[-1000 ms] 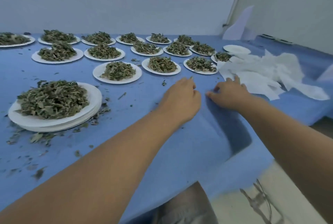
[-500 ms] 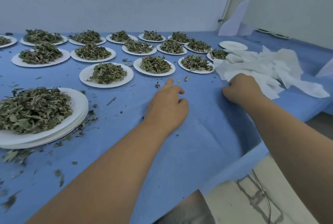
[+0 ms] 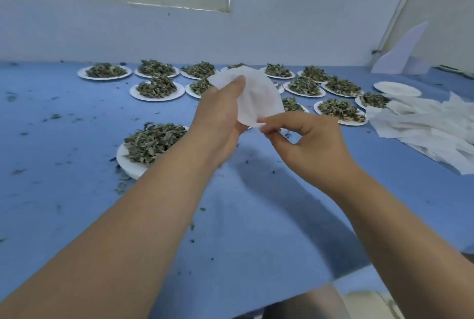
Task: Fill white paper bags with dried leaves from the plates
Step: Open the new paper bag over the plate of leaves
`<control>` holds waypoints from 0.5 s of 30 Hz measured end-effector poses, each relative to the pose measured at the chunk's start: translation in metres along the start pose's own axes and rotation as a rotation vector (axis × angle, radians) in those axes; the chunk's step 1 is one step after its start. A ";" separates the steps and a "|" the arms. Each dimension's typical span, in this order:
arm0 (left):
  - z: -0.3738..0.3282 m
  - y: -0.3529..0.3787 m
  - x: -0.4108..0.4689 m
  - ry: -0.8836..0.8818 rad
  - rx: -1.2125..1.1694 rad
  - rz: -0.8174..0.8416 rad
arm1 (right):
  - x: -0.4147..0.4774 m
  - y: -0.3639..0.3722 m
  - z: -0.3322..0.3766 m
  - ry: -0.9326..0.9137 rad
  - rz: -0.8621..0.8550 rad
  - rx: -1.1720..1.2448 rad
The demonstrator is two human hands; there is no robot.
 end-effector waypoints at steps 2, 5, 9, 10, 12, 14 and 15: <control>-0.025 -0.024 -0.008 0.118 0.100 -0.074 | 0.006 0.020 0.021 -0.051 0.053 0.039; -0.073 -0.070 -0.019 0.497 0.529 -0.247 | 0.011 0.055 0.050 -0.097 0.138 0.127; -0.133 -0.132 -0.038 0.861 1.173 -0.298 | 0.026 0.101 0.088 -0.089 0.231 0.215; -0.141 -0.148 -0.039 0.863 1.272 -0.317 | 0.032 0.111 0.098 -0.097 0.229 0.223; -0.146 -0.175 -0.041 0.839 1.359 -0.376 | 0.044 0.126 0.116 -0.126 0.197 0.232; -0.139 -0.197 -0.045 0.796 1.452 -0.441 | 0.056 0.143 0.131 -0.164 0.189 0.216; -0.133 -0.207 -0.046 0.767 1.481 -0.468 | 0.060 0.152 0.137 -0.183 0.201 0.186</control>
Point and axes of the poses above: each hand's wrist, its own x-axis towards the middle knuckle, its own y-axis out of the palm, z = x × y, the point moved 2 cm from there along x, towards the middle knuckle, and after that the axes turned 3 degrees about -x, right-handed, at the moved point
